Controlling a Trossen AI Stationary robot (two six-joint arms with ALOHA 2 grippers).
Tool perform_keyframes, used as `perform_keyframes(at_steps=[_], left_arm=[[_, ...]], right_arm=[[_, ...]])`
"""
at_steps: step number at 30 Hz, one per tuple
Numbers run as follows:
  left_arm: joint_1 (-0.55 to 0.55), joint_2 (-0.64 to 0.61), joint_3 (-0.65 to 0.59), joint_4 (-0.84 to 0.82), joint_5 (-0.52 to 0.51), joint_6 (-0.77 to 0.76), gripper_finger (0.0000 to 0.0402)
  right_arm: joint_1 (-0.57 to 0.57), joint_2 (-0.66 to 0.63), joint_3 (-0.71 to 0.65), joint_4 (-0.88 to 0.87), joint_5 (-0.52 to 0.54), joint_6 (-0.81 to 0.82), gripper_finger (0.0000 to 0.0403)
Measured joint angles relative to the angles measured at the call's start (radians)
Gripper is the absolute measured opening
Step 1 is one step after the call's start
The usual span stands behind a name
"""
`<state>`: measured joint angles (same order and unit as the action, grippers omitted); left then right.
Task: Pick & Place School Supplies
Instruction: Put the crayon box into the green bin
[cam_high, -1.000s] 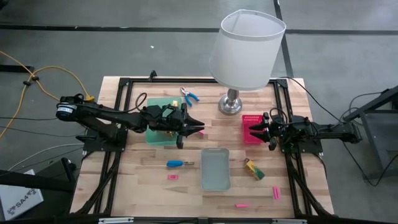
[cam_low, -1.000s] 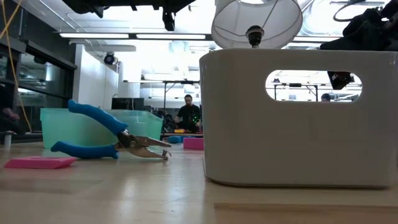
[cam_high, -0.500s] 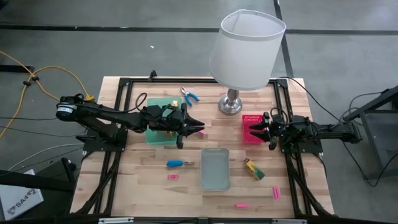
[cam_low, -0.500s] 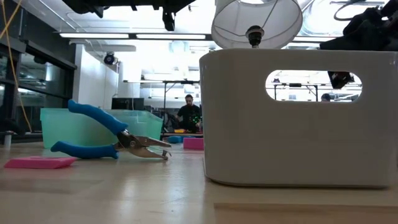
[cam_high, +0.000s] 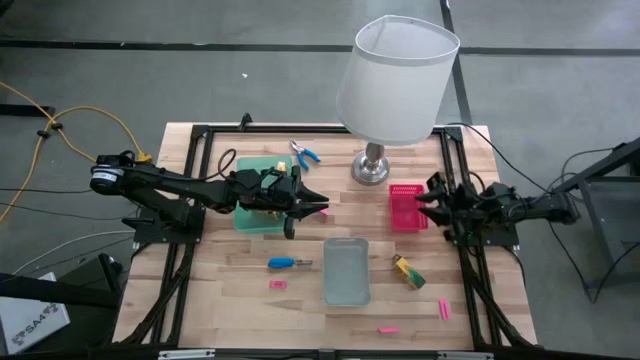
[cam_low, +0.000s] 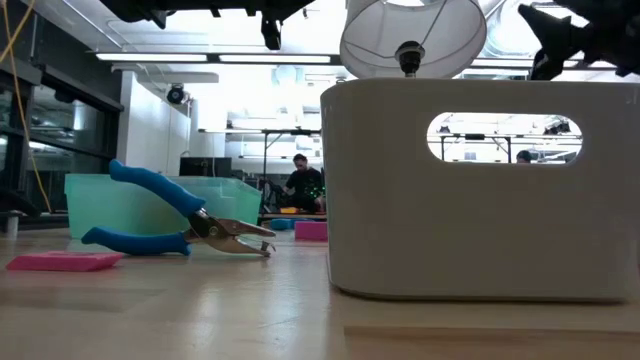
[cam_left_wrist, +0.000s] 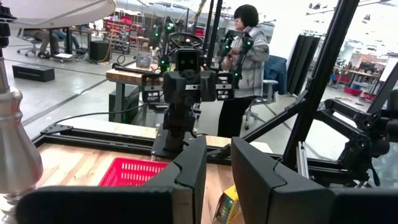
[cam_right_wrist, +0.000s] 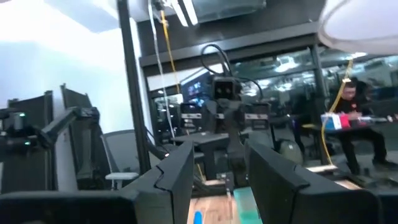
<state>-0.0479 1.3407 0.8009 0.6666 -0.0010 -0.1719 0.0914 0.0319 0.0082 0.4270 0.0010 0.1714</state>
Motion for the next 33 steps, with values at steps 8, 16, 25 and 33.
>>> perform_keyframes(at_steps=[8,16,25,33], left_arm=[[0.000,0.000,0.000,0.000,0.000,0.000,0.0072],[-0.004,0.000,0.000,0.006,0.012,-0.077,0.0072],[-0.008,-0.029,0.000,-0.065,0.375,-0.063,0.0072],[-0.139,-0.209,-0.017,-0.323,0.321,-0.052,0.0072]], right_arm=[[0.065,0.043,0.067,-0.077,0.095,-0.062,0.0134],[0.129,0.267,0.269,-0.202,0.190,-0.153,0.0134],[0.224,0.631,0.556,-0.440,0.370,-0.140,0.0134],[0.322,0.776,0.754,-0.655,0.527,-0.046,0.0134]])
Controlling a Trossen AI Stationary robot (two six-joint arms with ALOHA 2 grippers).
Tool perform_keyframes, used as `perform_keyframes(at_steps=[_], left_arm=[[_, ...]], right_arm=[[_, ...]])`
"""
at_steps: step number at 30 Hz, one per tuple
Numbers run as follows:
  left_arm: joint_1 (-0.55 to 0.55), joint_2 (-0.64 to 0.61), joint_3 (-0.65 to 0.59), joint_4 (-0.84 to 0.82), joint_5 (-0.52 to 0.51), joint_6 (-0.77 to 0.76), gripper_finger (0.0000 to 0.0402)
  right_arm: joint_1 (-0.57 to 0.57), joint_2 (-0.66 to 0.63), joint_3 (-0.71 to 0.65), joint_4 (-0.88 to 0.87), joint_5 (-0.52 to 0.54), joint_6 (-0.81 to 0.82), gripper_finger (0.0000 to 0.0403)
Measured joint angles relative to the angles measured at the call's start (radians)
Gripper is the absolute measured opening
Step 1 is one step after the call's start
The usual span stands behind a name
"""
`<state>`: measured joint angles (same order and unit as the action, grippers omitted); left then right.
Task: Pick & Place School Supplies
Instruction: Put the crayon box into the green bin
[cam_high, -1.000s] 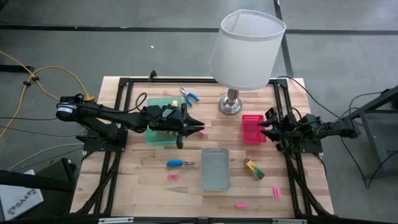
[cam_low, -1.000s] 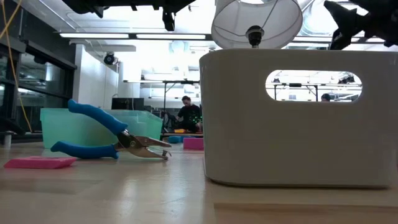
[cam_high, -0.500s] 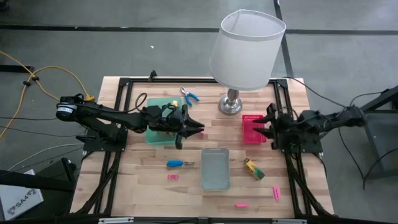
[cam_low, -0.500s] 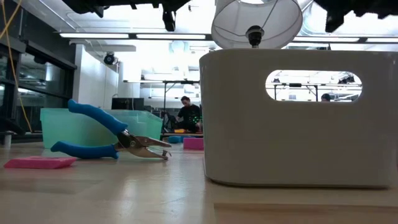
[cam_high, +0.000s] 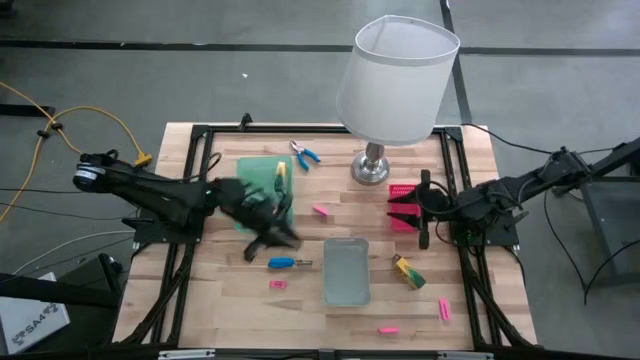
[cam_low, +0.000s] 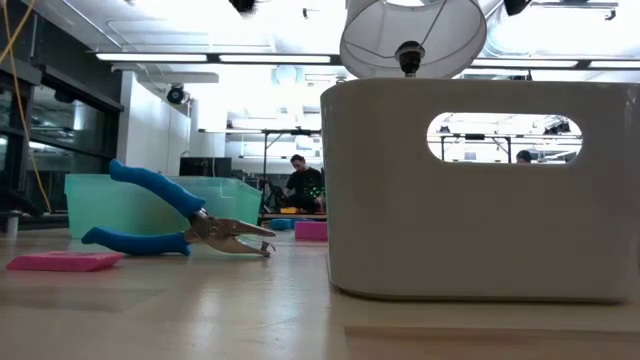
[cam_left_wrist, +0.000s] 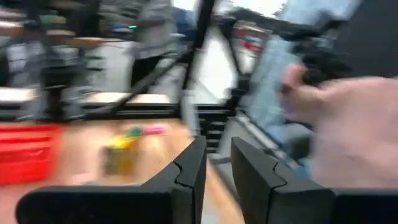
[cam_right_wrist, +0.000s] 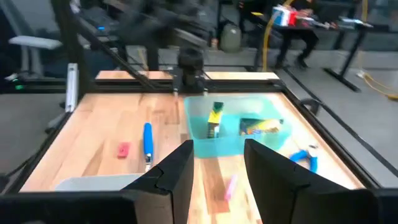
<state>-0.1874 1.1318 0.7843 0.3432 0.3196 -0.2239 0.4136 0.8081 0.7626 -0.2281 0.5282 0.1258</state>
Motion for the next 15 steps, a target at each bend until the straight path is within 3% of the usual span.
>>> perform_keyframes(at_steps=[2,8,11,15], left_arm=[[-0.078,-0.065,-0.025,-0.052,-0.081,0.007,0.0072],[-0.360,-0.201,-0.142,-0.076,-0.464,-0.028,0.0072],[-0.490,-0.216,-0.188,-0.031,-0.545,-0.014,0.0072],[-0.626,-0.207,-0.217,0.010,-0.560,0.031,0.0072]], right_arm=[[0.023,0.007,0.015,-0.040,0.041,0.049,0.0134],[0.073,0.016,0.020,-0.110,0.097,0.219,0.0134],[0.102,0.039,0.019,-0.149,0.101,0.303,0.0134],[0.137,0.095,0.019,-0.167,0.100,0.403,0.0134]])
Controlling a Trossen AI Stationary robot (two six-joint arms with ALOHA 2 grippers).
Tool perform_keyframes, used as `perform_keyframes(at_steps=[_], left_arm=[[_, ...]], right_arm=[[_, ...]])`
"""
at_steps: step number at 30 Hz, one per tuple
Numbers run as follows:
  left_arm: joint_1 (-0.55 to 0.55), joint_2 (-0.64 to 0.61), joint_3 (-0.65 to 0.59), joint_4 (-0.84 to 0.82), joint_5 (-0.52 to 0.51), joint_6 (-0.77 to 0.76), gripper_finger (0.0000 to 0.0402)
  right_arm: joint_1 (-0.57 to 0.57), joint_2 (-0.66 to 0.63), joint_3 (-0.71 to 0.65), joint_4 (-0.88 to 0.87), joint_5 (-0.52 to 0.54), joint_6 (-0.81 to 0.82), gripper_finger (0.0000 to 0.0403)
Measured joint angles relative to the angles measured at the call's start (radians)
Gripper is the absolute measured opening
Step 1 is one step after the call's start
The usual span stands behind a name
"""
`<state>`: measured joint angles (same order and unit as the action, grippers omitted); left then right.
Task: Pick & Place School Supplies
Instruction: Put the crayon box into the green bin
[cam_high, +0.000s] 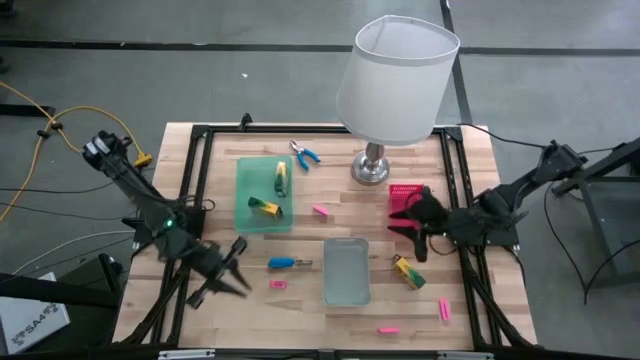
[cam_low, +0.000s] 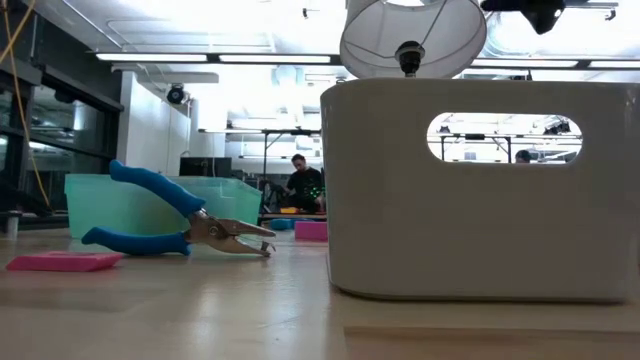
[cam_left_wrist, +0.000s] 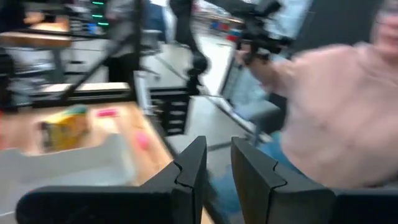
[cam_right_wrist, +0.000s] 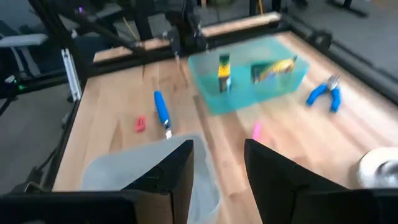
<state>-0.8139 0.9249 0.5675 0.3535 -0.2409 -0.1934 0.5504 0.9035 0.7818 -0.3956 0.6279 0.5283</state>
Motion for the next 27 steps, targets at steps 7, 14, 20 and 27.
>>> perform_keyframes(at_steps=[7,14,20,27], left_arm=[[-0.128,0.051,-0.013,0.011,0.000,0.010,0.0072],[-0.196,0.113,-0.014,0.072,0.000,0.028,0.0072],[-0.223,0.142,-0.014,0.125,0.000,0.065,0.0072],[-0.220,0.147,-0.014,0.127,-0.032,0.055,0.0072]], right_arm=[[0.033,0.083,0.000,-0.127,-0.069,0.226,0.0134],[0.032,0.087,0.035,-0.404,-0.255,0.504,0.0134],[0.032,0.086,0.102,-0.569,-0.389,0.655,0.0116],[0.033,0.184,0.170,-0.556,-0.537,0.725,0.0079]])
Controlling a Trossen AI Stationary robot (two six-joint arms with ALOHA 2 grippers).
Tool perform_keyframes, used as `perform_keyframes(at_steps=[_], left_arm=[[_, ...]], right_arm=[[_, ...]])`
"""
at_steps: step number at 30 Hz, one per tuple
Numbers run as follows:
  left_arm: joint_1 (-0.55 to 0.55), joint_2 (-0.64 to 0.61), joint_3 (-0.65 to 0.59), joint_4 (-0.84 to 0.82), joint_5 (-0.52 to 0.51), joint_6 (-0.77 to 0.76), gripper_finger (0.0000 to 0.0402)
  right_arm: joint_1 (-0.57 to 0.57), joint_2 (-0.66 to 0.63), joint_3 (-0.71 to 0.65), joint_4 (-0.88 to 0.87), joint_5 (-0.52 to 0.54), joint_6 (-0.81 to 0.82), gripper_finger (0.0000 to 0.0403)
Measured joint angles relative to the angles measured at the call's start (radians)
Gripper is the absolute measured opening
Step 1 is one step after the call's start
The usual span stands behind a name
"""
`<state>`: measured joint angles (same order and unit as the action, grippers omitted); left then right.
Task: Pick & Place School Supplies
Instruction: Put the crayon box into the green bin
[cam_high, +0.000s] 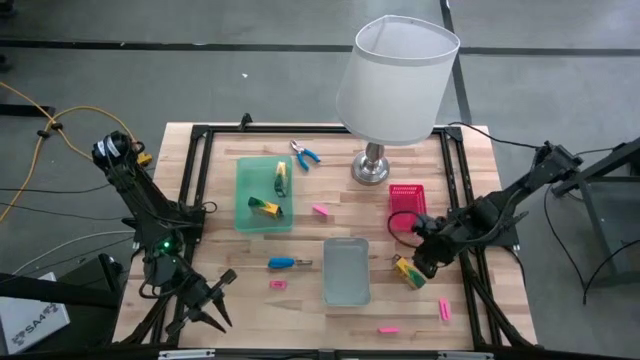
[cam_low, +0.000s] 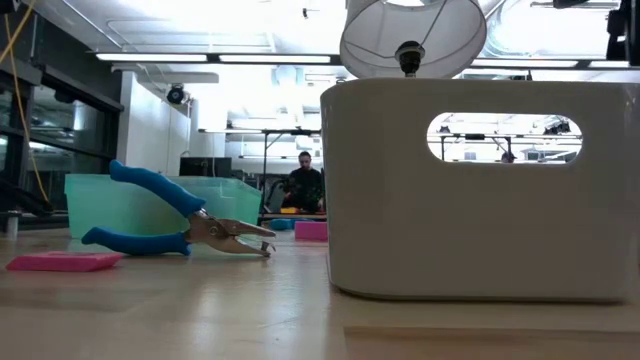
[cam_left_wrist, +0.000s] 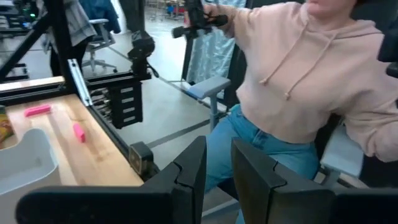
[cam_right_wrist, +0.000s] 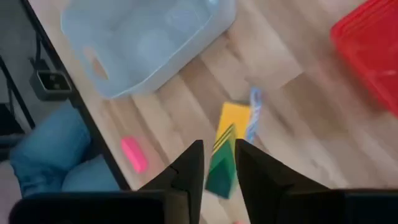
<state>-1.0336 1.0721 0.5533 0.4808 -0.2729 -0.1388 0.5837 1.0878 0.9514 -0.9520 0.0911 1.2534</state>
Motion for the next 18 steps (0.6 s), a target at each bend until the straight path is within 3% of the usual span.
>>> perform_keyframes(at_steps=[7,11,18], left_arm=[[0.000,0.000,0.000,0.000,0.000,-0.002,0.0072],[0.000,0.000,0.000,-0.001,0.000,-0.003,0.0072],[0.000,0.016,0.000,-0.001,0.000,0.008,0.0072]], right_arm=[[0.029,0.203,0.137,-0.012,-0.029,0.006,0.0062],[0.041,0.303,0.223,-0.135,0.005,0.054,0.0062],[0.027,0.365,0.268,-0.221,-0.048,0.171,0.0061]])
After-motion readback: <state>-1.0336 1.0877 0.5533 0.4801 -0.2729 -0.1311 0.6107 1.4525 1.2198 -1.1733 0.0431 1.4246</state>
